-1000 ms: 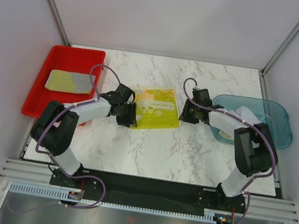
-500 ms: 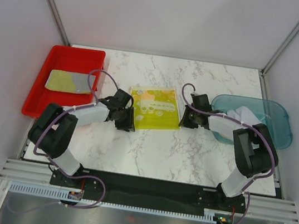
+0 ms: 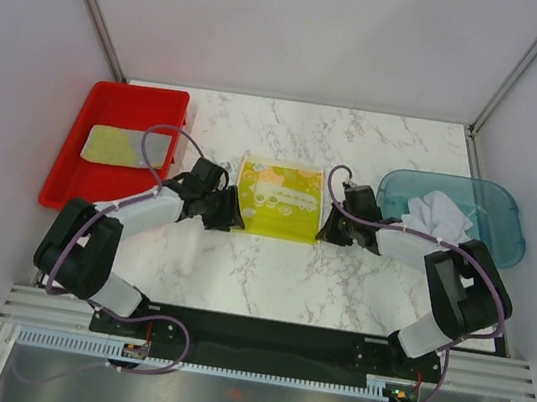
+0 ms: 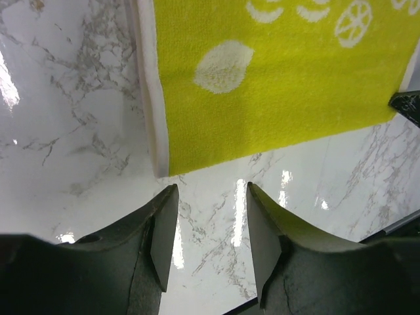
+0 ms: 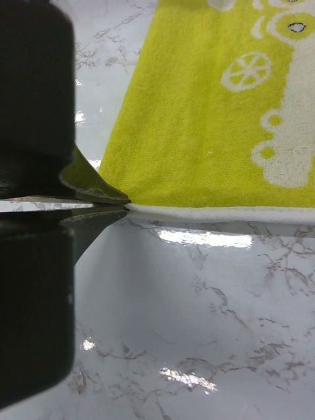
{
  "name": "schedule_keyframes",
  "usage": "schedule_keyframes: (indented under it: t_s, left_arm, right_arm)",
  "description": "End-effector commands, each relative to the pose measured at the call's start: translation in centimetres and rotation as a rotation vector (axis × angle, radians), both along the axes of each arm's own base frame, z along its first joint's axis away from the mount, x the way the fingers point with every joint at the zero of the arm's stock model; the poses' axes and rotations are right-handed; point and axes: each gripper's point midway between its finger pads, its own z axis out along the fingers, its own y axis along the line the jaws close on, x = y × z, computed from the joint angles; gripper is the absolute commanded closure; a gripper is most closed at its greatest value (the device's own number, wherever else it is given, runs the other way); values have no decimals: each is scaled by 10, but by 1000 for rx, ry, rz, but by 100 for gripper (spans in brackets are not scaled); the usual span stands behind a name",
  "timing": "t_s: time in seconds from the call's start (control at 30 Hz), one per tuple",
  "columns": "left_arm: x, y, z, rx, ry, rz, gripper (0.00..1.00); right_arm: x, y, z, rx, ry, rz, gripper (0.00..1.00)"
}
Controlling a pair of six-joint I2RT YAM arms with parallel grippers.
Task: Fold and stack the towels
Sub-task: Fold the towel
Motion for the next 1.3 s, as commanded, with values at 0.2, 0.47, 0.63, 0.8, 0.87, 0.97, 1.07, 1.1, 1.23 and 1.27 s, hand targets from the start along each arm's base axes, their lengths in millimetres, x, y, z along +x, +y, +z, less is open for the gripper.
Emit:
schedule_keyframes:
  t_s: [0.2, 0.47, 0.63, 0.8, 0.87, 0.97, 1.07, 1.1, 1.23, 1.27]
  left_arm:
    - [2, 7, -20, 51, 31, 22, 51]
    - [14, 21, 0, 108, -54, 69, 46]
    - [20, 9, -9, 76, -36, 39, 48]
    - [23, 3, -19, 70, -8, 12, 53]
    - [23, 3, -22, 75, 0, 12, 54]
    - [24, 3, -25, 77, 10, 12, 56]
    - [22, 3, -27, 80, 12, 13, 62]
    - [22, 4, -27, 85, 11, 14, 65]
    - [12, 14, -31, 123, 53, 33, 91]
    - [8, 17, -32, 132, 62, 39, 93]
  right_arm:
    - [-9, 1, -5, 0, 28, -3, 91]
    - [-10, 2, -2, 7, 25, -1, 92]
    - [-10, 1, -2, 3, 23, -5, 91]
    - [-10, 1, -6, 4, 30, -8, 92]
    - [-9, 1, -6, 3, 26, -11, 92]
    - [-10, 2, -6, 8, 26, -10, 92]
    - [-11, 1, -7, 7, 28, -10, 92]
    - [-12, 1, -7, 6, 30, -10, 92]
    - [-11, -4, -10, -18, 28, -29, 100]
    - [-11, -7, -12, -30, 29, -38, 100]
